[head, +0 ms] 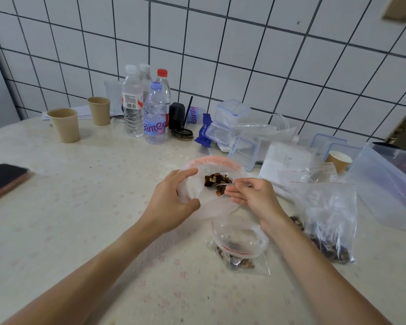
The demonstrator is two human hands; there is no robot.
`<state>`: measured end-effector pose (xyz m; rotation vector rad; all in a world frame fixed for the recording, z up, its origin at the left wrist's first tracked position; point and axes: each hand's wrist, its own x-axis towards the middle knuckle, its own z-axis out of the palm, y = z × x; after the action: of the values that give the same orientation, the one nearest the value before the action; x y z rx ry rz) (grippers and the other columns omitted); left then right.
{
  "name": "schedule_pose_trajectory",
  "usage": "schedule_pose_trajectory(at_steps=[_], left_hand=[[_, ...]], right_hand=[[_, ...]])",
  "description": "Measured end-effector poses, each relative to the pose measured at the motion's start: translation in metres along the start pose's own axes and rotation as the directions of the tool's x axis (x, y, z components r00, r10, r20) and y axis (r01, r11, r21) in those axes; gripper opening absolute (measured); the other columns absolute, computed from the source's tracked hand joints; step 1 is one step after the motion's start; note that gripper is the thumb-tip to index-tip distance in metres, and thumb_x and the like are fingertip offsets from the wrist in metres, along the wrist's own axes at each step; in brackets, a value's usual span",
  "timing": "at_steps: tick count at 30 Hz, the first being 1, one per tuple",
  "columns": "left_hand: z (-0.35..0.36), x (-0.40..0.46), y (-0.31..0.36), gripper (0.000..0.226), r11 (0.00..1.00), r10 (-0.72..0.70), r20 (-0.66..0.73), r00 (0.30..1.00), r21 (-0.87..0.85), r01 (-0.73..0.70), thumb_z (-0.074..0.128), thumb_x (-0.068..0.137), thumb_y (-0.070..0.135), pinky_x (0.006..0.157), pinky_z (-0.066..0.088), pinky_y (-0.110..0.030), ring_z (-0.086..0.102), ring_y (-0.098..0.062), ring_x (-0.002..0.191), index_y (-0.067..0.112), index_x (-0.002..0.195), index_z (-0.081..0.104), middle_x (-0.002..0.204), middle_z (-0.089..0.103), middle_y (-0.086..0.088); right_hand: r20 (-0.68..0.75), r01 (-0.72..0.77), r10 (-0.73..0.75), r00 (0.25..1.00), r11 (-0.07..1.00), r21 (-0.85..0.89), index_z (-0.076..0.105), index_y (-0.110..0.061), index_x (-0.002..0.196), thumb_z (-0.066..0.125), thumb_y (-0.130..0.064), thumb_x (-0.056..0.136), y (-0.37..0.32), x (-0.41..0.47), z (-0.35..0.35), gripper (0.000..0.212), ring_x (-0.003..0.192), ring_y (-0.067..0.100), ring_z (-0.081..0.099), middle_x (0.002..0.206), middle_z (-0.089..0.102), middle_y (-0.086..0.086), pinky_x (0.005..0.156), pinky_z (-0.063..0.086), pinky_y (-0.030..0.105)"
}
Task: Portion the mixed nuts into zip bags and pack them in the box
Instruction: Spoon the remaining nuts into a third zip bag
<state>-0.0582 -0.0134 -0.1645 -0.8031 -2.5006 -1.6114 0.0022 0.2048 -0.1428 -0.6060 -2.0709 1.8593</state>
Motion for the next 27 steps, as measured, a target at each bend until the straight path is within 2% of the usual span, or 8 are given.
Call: schedule_pose_trajectory(at_steps=[7, 11, 13, 19, 22, 24, 27], left_hand=[[0.0, 0.001, -0.003, 0.069, 1.0, -0.014, -0.008, 1.0, -0.002, 0.014, 0.081, 0.082, 0.02, 0.084, 0.044, -0.014, 0.055, 0.008, 0.102, 0.036, 0.144, 0.055, 0.125, 0.053, 0.02], [0.001, 0.002, -0.003, 0.069, 1.0, -0.013, 0.0, 1.0, 0.01, 0.013, 0.081, 0.083, 0.021, 0.09, 0.048, -0.021, 0.057, -0.003, 0.105, 0.037, 0.144, 0.054, 0.129, 0.053, 0.018], [0.0, 0.002, -0.003, 0.068, 1.0, -0.019, 0.001, 1.0, 0.019, 0.019, 0.081, 0.083, 0.022, 0.09, 0.047, -0.02, 0.056, -0.004, 0.107, 0.037, 0.144, 0.054, 0.129, 0.052, 0.019], [0.001, 0.0, -0.003, 0.066, 1.0, 0.012, -0.034, 0.999, 0.026, -0.011, 0.074, 0.088, 0.021, 0.09, 0.048, -0.027, 0.06, -0.009, 0.102, 0.032, 0.148, 0.05, 0.119, 0.052, 0.016], [0.001, 0.0, -0.004, 0.067, 0.998, 0.009, -0.035, 0.999, 0.059, -0.007, 0.073, 0.092, 0.028, 0.093, 0.044, -0.025, 0.055, -0.009, 0.112, 0.035, 0.152, 0.043, 0.135, 0.049, 0.011], [0.0, 0.0, -0.003, 0.068, 0.997, 0.021, -0.033, 0.999, 0.076, -0.018, 0.073, 0.092, 0.034, 0.103, 0.046, -0.031, 0.049, -0.01, 0.125, 0.037, 0.152, 0.041, 0.151, 0.041, 0.009], [-0.002, -0.001, -0.001, 0.065, 0.99, 0.08, -0.052, 0.995, 0.116, -0.074, 0.072, 0.093, 0.041, 0.111, 0.03, -0.024, 0.032, 0.003, 0.136, 0.038, 0.15, 0.043, 0.163, 0.026, 0.012]], right_hand=[[-0.003, 0.022, -0.022, 1.0, 0.999, -0.043, 0.068, -0.005, 0.115, 0.058, -0.008, 0.104, -0.002, 0.001, 0.003, 0.016, 0.092, 0.022, 0.078, 0.097, 0.079, 0.013, 0.089, 0.062, 0.038], [-0.002, -0.009, 0.009, 1.0, 1.0, -0.021, 0.067, -0.006, 0.114, 0.057, -0.008, 0.104, -0.002, 0.003, 0.004, 0.014, 0.09, 0.02, 0.079, 0.096, 0.08, 0.012, 0.084, 0.063, 0.033], [-0.001, -0.031, 0.031, 1.0, 0.999, 0.007, 0.068, -0.006, 0.111, 0.058, -0.009, 0.104, -0.003, 0.003, 0.003, 0.013, 0.09, 0.021, 0.079, 0.095, 0.08, 0.011, 0.082, 0.062, 0.033], [-0.009, -0.06, 0.061, 0.998, 0.994, 0.095, 0.069, -0.003, 0.107, 0.056, -0.007, 0.104, -0.004, 0.0, -0.004, 0.013, 0.09, 0.026, 0.079, 0.093, 0.08, 0.014, 0.073, 0.063, 0.032], [0.002, -0.082, 0.083, 0.997, 0.986, 0.145, 0.067, -0.001, 0.11, 0.054, -0.005, 0.105, -0.004, -0.005, -0.011, 0.014, 0.091, 0.027, 0.079, 0.095, 0.08, 0.017, 0.068, 0.065, 0.032], [0.011, -0.081, 0.08, 0.997, 0.986, 0.146, 0.066, -0.001, 0.112, 0.053, -0.006, 0.106, -0.004, -0.01, -0.018, 0.016, 0.093, 0.027, 0.079, 0.097, 0.08, 0.017, 0.07, 0.065, 0.034], [0.009, -0.058, 0.057, 0.998, 0.988, 0.146, 0.065, 0.0, 0.115, 0.05, -0.008, 0.107, -0.009, -0.02, -0.029, 0.018, 0.094, 0.03, 0.078, 0.098, 0.079, 0.018, 0.073, 0.065, 0.038]])
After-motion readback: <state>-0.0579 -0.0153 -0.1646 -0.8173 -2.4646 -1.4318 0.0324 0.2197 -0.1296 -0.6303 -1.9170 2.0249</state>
